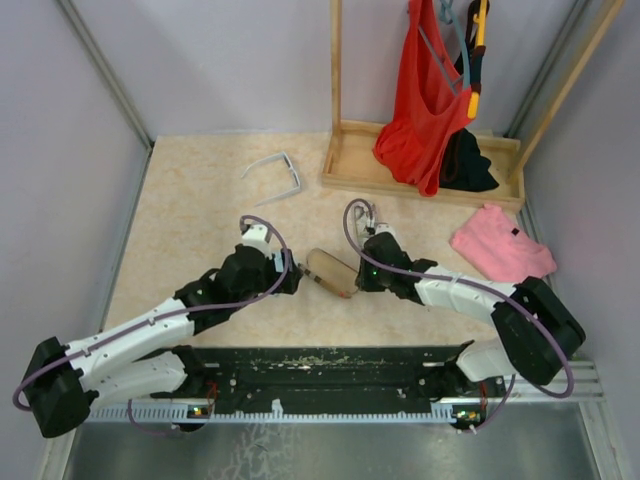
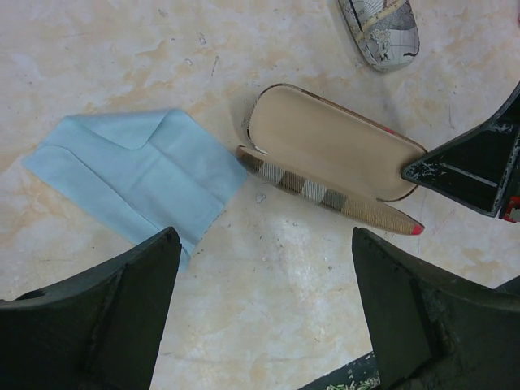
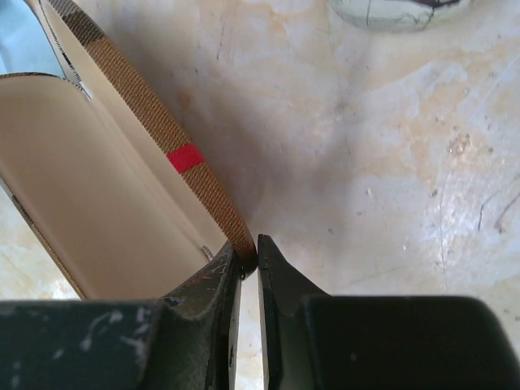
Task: Organize the sunglasses
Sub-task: Place the sunglasses case at the center of the board.
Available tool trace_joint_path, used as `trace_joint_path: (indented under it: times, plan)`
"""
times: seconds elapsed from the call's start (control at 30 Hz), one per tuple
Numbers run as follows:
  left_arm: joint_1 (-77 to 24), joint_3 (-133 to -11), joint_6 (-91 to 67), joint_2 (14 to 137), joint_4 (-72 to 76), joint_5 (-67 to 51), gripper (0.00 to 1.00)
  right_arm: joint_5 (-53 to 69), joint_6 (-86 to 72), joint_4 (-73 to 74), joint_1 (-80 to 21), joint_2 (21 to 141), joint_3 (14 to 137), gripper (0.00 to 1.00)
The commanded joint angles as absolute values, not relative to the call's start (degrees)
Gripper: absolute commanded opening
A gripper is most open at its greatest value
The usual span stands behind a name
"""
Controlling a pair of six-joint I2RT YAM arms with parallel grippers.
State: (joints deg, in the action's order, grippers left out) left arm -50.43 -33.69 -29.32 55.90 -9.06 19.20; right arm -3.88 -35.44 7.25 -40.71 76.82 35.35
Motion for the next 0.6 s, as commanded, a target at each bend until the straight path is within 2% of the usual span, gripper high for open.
trace_joint_path:
  times: [0.0, 0.27, 0.57]
  plan:
    - [-50.5, -33.4, -29.0, 54.4, -9.2, 20.9, 0.91, -5.9, -33.3, 4.6, -40.3, 79.0, 40.1, 0.09]
    - [-50.3, -32.8, -28.9, 51.8, -11.0, 22.5, 0.92, -6.6, -21.5, 2.0, -40.3, 83.1, 44.3, 0.00]
    - [-50.1, -31.8, -29.3, 47.9, -12.6, 24.6, 0.92, -0.6, -1.4, -0.3, -37.3, 90.0, 51.8, 0.00]
